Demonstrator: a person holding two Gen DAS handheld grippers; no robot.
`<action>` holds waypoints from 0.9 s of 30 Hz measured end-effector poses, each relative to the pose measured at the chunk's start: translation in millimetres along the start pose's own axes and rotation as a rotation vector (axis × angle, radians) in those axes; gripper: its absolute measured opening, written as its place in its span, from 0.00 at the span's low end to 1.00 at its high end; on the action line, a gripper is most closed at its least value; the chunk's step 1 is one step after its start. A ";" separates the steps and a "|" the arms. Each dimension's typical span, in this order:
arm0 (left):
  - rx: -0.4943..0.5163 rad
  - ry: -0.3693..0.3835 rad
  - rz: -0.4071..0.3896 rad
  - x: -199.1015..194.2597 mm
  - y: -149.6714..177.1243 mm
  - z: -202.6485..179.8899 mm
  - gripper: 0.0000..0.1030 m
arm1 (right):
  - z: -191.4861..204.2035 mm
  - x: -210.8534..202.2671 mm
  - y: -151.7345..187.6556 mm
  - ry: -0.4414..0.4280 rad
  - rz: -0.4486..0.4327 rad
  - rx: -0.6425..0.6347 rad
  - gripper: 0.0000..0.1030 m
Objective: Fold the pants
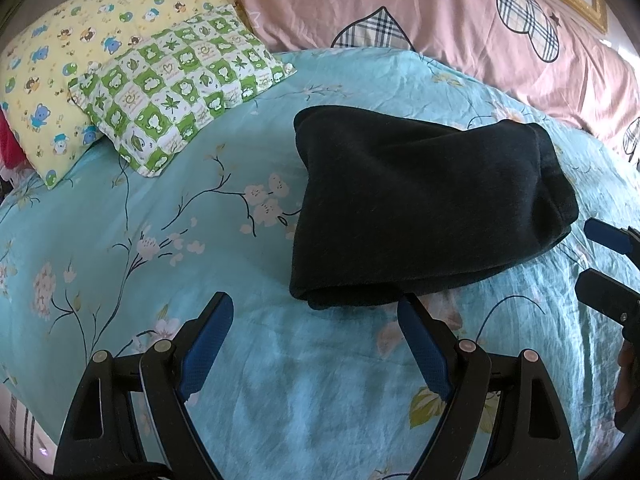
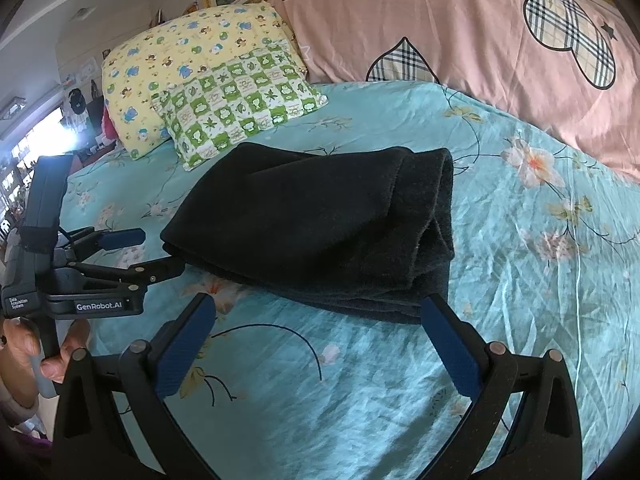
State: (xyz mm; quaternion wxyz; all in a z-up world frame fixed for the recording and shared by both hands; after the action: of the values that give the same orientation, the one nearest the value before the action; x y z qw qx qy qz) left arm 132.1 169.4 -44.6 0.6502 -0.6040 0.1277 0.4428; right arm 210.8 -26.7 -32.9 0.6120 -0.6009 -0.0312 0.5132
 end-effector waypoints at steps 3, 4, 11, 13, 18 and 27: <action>0.002 0.001 -0.002 0.2 -0.5 -0.2 0.82 | -1.4 -0.1 0.3 0.000 -0.003 0.006 0.99; 0.002 0.000 -0.001 0.3 -0.4 0.0 0.82 | -1.3 -0.4 0.5 0.000 -0.005 0.007 0.99; 0.008 0.003 -0.009 -0.5 -2.7 -1.6 0.82 | -1.1 0.0 -0.3 -0.003 -0.007 0.005 0.99; 0.007 0.007 -0.011 -1.1 -3.7 -1.9 0.82 | -0.8 0.1 -1.3 -0.003 -0.008 0.005 0.99; 0.005 0.008 -0.019 -2.5 -6.0 -0.9 0.82 | -0.8 0.7 -3.8 -0.004 -0.012 0.001 0.99; -0.006 0.022 -0.029 -5.8 -9.6 0.5 0.82 | -5.6 -5.4 -3.1 0.019 -0.026 0.015 0.99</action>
State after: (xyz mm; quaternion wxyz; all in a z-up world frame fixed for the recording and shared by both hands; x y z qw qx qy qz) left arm 135.6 168.5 -34.0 0.6532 -0.6127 0.1249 0.4269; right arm 213.8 -33.4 -29.0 0.6233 -0.6008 -0.0293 0.4996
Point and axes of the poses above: each gripper's, at about its wrist camera, not at the fingertips, and x roughly the way its jaws point, z to its left, y to its underside, the point moved 4 cm from there along x, roughly the way its jaws point, and after that the axes turned 14 degrees about -y, right-handed, at the moved point
